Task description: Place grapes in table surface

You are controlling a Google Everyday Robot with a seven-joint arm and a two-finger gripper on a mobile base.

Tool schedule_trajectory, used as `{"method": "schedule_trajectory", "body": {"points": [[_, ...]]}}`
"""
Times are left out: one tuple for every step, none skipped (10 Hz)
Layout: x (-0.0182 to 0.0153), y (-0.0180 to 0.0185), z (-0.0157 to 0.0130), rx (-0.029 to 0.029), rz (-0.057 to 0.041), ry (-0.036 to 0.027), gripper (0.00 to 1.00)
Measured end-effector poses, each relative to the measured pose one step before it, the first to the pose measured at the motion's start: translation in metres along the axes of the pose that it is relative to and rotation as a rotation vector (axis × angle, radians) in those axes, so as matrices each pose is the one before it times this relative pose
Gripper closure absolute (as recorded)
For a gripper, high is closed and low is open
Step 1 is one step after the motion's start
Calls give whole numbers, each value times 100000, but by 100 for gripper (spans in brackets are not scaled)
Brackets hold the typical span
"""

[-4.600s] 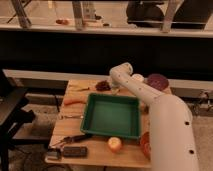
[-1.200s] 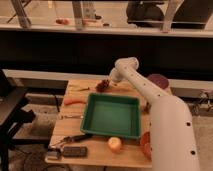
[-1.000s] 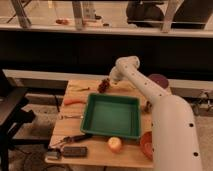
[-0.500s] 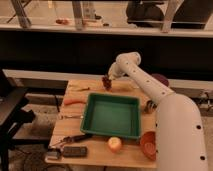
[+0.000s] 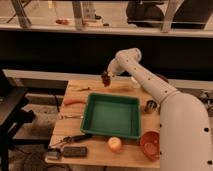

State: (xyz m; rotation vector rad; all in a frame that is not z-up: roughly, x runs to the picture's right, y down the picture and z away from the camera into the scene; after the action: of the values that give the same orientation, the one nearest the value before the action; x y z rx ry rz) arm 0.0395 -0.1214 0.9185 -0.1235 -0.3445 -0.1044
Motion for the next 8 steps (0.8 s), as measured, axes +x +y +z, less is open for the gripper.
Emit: {"method": "schedule_trajectory", "body": {"points": [[-84,-158,-345,829,-306,-55,100],[-89,-182,-262,561,-220,-25,100],[-88,-98,-209,501,-216,-82,100],[-128,-121,-148,376,-181,-115,100],[-94,-114,-173,448,-254,-53,100],[-116,-101,-142,373,-227,-98,100],[-127,-47,-59,240,-194,-122,100],[-91,-45,-53,147,-174,-63,100]]}}
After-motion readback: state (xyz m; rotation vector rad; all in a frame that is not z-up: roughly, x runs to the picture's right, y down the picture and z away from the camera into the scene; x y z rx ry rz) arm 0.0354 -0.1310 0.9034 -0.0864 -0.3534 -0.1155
